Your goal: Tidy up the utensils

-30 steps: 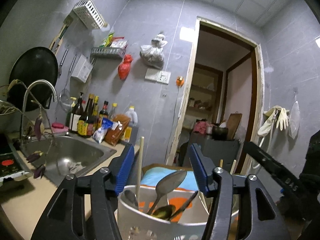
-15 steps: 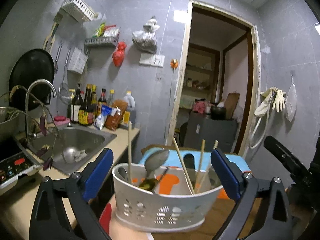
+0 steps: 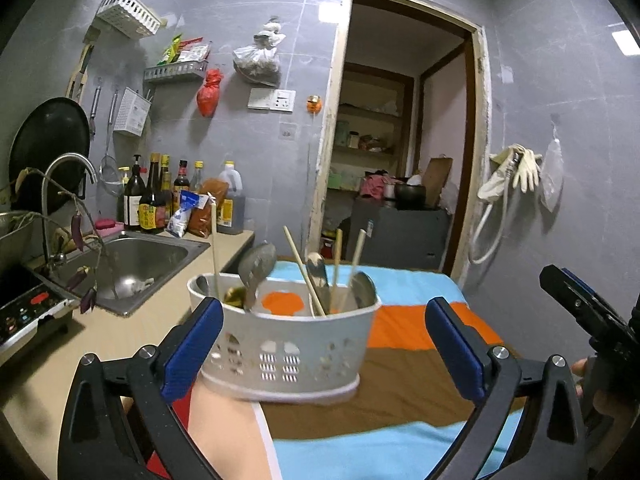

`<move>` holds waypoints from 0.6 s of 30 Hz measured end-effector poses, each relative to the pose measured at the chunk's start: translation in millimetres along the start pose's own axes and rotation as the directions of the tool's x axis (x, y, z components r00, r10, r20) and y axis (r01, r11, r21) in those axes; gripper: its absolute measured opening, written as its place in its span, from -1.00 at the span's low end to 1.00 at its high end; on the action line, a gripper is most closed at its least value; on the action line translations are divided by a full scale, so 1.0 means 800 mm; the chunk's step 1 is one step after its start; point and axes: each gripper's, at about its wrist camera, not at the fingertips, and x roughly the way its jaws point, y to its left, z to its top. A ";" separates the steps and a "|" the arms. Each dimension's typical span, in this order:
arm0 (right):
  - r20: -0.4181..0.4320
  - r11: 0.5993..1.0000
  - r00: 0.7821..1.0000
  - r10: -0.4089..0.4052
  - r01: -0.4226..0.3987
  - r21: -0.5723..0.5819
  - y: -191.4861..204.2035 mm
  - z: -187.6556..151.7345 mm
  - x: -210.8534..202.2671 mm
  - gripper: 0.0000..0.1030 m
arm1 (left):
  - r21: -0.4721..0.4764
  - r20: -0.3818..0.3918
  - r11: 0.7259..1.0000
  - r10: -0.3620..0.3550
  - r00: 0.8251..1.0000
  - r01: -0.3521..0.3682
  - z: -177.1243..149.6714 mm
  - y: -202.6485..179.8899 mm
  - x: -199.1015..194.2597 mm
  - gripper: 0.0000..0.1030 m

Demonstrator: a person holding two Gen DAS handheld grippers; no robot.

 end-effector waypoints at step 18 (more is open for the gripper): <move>-0.032 0.982 0.984 -0.175 0.173 -0.072 -0.004 -0.033 -0.083 1.00 | 0.049 0.023 0.996 0.079 0.997 -0.080 -0.050 -0.027 -0.069 0.93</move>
